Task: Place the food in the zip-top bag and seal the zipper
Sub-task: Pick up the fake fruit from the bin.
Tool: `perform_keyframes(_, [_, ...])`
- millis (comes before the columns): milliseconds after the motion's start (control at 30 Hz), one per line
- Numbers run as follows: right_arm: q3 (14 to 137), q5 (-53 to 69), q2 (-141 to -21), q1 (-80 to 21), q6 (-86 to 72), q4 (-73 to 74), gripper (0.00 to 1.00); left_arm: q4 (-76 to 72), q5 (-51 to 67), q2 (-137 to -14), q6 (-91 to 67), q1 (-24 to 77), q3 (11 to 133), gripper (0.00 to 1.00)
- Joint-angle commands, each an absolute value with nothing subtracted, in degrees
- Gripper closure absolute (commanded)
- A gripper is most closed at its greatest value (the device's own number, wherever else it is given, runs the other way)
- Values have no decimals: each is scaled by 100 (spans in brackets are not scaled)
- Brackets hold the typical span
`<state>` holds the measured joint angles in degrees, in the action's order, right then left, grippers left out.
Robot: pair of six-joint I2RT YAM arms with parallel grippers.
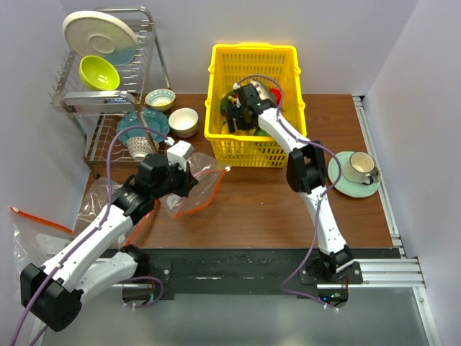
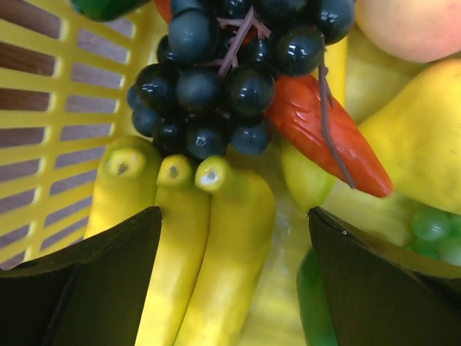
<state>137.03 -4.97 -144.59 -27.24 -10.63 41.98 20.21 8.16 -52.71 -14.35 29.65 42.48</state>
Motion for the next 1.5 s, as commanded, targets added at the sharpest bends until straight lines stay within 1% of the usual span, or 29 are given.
perform_keyframes(0, [13939,-308,-14712,-2698,-1300,4008,15,1732,703,-5256,-1433,2953,4236,100])
perform_keyframes(100, [13948,-378,-14818,-2689,-1380,4078,24,1749,694,-5256,-1433,2953,4236,100])
perform_keyframes(133, [13957,-352,-14810,-2689,-1389,4104,32,1749,686,-5247,-1433,2953,4236,100])
perform_keyframes(200, [13948,-343,-14670,-2698,-1380,4166,44,1749,677,-5238,-1441,2953,4236,100])
perform_keyframes(233, [13853,-412,-14556,-2690,-1362,4157,53,1749,677,-5238,-1441,2953,4236,100])
perform_keyframes(300, [13703,-509,-14118,-2690,-1354,4026,58,1740,677,-5238,-1450,2953,4236,100])
perform_keyframes(333, [13572,-545,-13976,-2698,-1336,3964,64,1749,677,-5238,-1450,2953,4236,100])
perform_keyframes(500, [13474,-738,-13185,-2689,-1310,3841,74,1732,686,-5238,-1450,2953,4236,100])
perform_keyframes(533, [13456,-747,-12966,-2689,-1283,3841,78,1740,686,-5230,-1450,2953,4236,100])
perform_keyframes(700, [13219,-747,-12420,-2698,-1248,3788,87,1749,624,-5186,-1450,2953,4236,100])
perform_keyframes(733, [13149,-756,-12280,-2698,-1239,3788,87,1749,624,-5186,-1450,2953,4236,100])
perform_keyframes(1033, [12956,-1213,-11567,-2689,-1151,3946,88,1749,598,-5133,-1459,2953,4228,100])
perform_keyframes(1267, [12507,-968,-10732,-2698,-1108,3832,90,1802,527,-5212,-1477,2953,4245,100])
perform_keyframes(1467, [11778,-467,-9792,-2698,-1107,3665,90,1819,492,-5247,-1468,2953,4263,100])
